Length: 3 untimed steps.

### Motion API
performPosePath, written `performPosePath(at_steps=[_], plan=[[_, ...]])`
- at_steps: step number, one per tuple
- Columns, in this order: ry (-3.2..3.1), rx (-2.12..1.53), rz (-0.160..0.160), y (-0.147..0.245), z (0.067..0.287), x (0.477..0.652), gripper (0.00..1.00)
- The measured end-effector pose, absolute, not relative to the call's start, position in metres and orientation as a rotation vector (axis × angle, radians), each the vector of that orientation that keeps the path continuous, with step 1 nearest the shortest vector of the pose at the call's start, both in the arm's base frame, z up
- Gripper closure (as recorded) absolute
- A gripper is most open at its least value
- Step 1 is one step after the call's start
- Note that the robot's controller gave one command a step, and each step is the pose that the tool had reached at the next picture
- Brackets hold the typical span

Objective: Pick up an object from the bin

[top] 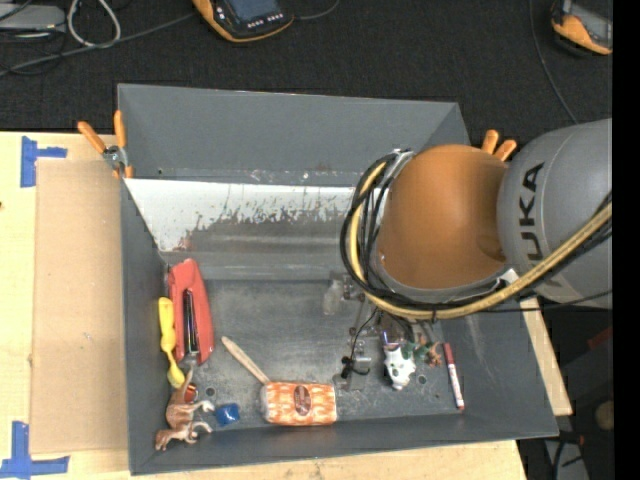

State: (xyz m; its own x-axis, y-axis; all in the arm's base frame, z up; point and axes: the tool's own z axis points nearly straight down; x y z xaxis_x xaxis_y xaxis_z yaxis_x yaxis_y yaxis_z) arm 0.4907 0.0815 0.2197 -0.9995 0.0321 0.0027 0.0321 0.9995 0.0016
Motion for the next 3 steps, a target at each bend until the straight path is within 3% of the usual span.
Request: performPosePath(at_steps=[1,2,3], plan=[[-3.140,0.043,-0.003,0.084,0.165,0.476,0.00],[-3.134,0.254,-0.003,0.098,0.103,0.474,0.00],[-3.152,-0.028,-0.006,0.064,0.069,0.481,0.00]])
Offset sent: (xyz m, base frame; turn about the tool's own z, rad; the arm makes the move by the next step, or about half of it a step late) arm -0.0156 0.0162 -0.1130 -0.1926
